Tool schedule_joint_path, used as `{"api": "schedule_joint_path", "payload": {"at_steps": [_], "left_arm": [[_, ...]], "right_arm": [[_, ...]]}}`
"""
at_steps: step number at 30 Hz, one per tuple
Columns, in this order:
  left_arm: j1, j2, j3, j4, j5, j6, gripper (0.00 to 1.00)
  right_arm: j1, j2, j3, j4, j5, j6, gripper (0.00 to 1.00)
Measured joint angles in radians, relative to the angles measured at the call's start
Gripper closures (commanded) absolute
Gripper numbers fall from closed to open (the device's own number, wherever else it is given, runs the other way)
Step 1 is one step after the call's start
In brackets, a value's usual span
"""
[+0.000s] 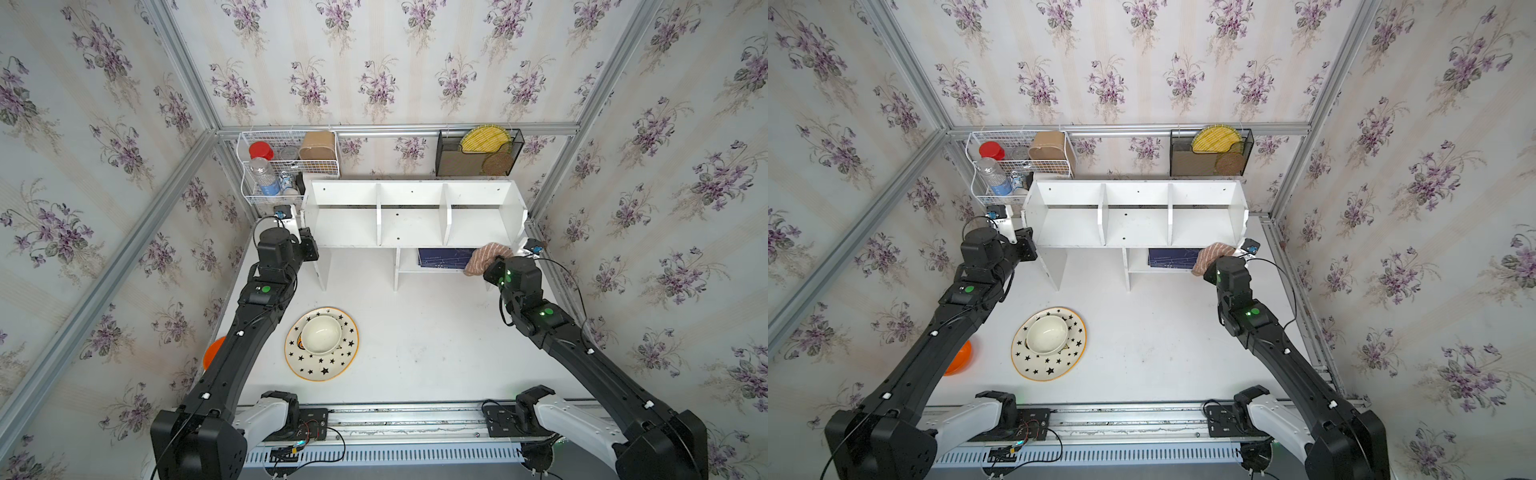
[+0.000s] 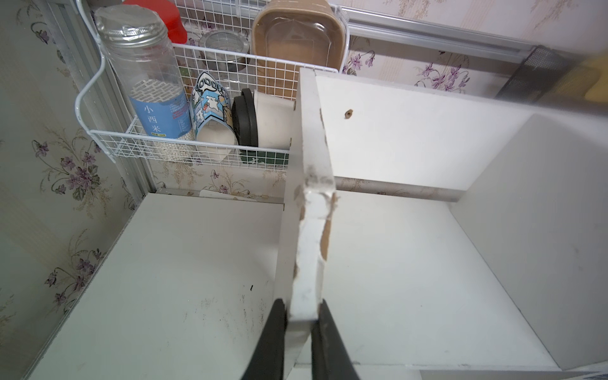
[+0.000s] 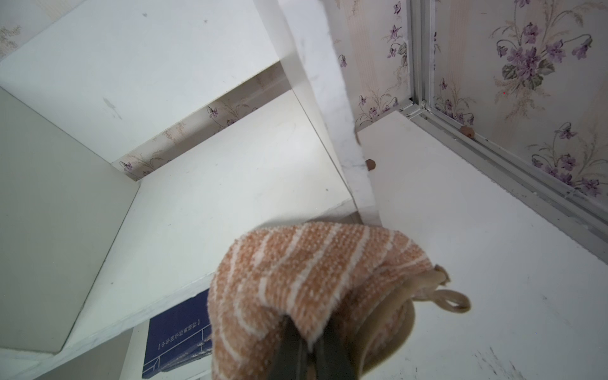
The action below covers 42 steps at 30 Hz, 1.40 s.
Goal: Wipe the bookshelf clean with a cloth
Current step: Wipe the dust from the shelf.
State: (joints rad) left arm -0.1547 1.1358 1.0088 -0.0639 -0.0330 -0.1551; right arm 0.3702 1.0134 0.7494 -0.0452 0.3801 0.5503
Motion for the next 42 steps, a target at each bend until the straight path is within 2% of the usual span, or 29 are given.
{"api": "schedule_joint_path", "payload": {"at_steps": [3,8,12,15,18,23,30,36,42], "left_arm": [[0.000,0.000,-0.002,0.003,0.000,0.000,1.00],[0.000,-0.001,-0.006,0.010,0.001,0.000,1.00],[0.000,-0.001,-0.008,0.013,0.002,0.000,1.00],[0.000,-0.001,-0.010,0.015,0.001,0.000,1.00],[0.000,-0.002,-0.013,0.021,0.000,0.000,1.00],[0.000,-0.002,-0.014,0.022,-0.005,0.000,1.00],[0.000,0.000,-0.014,0.024,-0.008,0.000,1.00],[0.000,0.004,-0.014,0.032,-0.008,0.001,1.00],[0.000,0.004,-0.015,0.033,-0.011,0.007,1.00]], "right_arm": [[0.046,0.029,0.021,-0.003,-0.037,0.001,1.00],[0.288,0.131,0.092,0.027,-0.040,0.003,1.00],[0.444,0.278,0.194,0.074,-0.013,0.003,1.00],[0.483,0.351,0.248,0.079,0.001,0.003,1.00],[0.480,0.346,0.240,0.081,0.026,0.003,1.00],[0.359,0.193,0.153,0.039,0.058,0.003,1.00],[-0.006,-0.041,0.060,-0.081,0.050,-0.011,1.00],[-0.214,0.011,0.047,-0.114,-0.007,-0.052,1.00],[-0.259,0.070,-0.090,-0.082,-0.103,-0.051,1.00]]}}
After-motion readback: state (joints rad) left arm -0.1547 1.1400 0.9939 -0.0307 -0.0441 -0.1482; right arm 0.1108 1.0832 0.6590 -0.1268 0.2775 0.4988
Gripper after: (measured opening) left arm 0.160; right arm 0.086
